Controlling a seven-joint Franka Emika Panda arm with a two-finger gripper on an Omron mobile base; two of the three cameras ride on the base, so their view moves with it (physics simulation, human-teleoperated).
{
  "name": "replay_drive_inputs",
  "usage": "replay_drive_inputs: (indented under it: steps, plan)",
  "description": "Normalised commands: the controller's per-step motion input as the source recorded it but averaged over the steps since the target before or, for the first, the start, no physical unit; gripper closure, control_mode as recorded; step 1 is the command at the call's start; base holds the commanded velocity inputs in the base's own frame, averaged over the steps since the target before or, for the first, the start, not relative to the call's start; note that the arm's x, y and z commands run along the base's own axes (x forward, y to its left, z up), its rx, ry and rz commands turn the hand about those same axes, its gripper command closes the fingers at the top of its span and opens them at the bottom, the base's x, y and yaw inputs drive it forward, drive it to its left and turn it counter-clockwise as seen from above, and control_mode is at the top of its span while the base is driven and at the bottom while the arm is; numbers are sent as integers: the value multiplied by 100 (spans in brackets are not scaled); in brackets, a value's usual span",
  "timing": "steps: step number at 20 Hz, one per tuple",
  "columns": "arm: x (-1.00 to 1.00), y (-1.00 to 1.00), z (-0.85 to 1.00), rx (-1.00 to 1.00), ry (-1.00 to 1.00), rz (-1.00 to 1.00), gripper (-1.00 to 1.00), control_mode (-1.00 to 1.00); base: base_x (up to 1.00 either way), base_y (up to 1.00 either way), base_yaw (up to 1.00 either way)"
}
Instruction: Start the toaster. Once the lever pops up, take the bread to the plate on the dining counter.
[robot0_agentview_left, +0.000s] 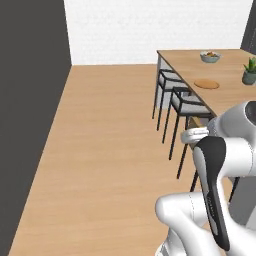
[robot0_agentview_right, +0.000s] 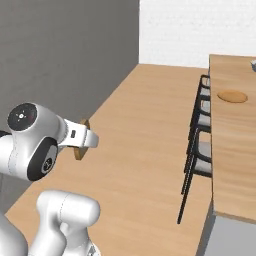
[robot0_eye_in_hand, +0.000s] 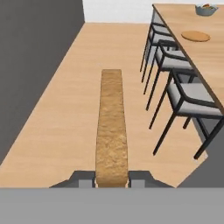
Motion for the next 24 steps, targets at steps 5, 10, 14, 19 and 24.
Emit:
replay_drive_inputs:
  steps: [5, 10, 14, 19, 24]
  plan:
    - [0, 0, 0, 0, 0, 0, 100, 100, 100, 12, -9]
    - [0, 0, 0, 0, 0, 0, 100, 100, 100, 20, -10]
    - [0, 0, 0, 0, 0, 0, 100, 100, 100, 52, -11]
    - [0, 0, 0, 0, 0, 0, 100, 100, 100, 68, -10]
    - [0, 0, 0, 0, 0, 0, 100, 100, 100, 73, -8]
